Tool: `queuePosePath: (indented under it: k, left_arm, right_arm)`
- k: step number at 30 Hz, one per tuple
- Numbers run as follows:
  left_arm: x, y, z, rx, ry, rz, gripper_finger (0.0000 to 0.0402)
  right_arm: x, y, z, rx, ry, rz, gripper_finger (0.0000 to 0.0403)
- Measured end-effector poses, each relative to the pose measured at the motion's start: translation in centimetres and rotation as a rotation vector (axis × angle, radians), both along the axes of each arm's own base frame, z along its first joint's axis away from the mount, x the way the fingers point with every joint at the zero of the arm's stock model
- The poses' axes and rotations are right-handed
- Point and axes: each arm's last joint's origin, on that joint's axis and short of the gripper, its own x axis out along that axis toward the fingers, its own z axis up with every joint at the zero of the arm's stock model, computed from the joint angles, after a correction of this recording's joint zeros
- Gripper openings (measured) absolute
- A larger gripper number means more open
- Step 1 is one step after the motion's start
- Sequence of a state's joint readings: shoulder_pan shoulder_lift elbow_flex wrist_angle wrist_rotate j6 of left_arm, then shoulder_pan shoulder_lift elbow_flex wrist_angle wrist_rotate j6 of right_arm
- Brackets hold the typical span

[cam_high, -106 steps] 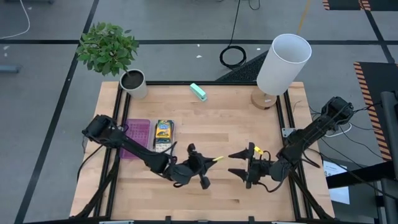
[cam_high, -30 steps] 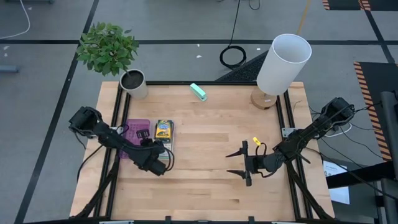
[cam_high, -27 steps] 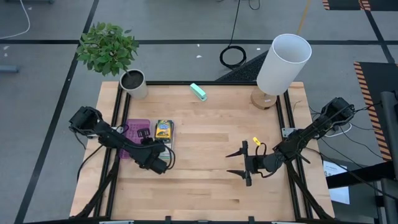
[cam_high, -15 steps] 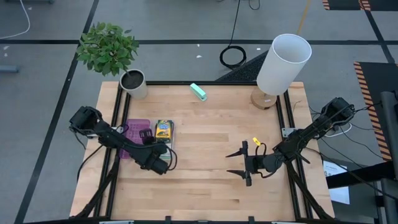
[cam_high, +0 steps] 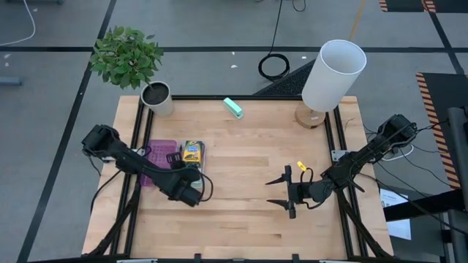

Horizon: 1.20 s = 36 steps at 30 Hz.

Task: Pack school essentials
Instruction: Return to Home Position

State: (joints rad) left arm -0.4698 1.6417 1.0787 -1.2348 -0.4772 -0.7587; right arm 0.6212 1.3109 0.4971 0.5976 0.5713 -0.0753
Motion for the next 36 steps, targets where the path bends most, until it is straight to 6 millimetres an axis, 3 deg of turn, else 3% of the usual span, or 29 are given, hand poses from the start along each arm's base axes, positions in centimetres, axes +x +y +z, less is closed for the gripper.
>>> queuePosePath:
  k: [8,15,22,31,36]
  left_arm:
    - [2.0,-0.6,2.0,0.074,-0.25,0.02,0.0182]
    - [4.4,-1.0,2.5,0.076,-0.423,-0.097,0.0179]
    - [6.5,-0.9,4.5,0.029,-0.577,-0.261,0.0119]
    - [7.0,1.0,8.0,-0.023,-0.725,-0.488,0.0013]
    - [6.2,2.9,7.7,-0.092,-0.828,-0.534,0.0011]
  right_arm:
    - [0.0,0.0,0.0,0.003,-0.003,0.0,0.027]
    - [-0.1,-0.1,0.3,-0.008,-0.012,0.003,0.027]
    - [-0.9,-0.5,2.1,0.006,-0.065,0.009,0.0265]
    - [-2.7,-1.9,3.8,-0.013,-0.042,0.01,0.0198]
    - [-3.5,-2.5,4.3,-0.06,-0.03,0.018,0.0143]
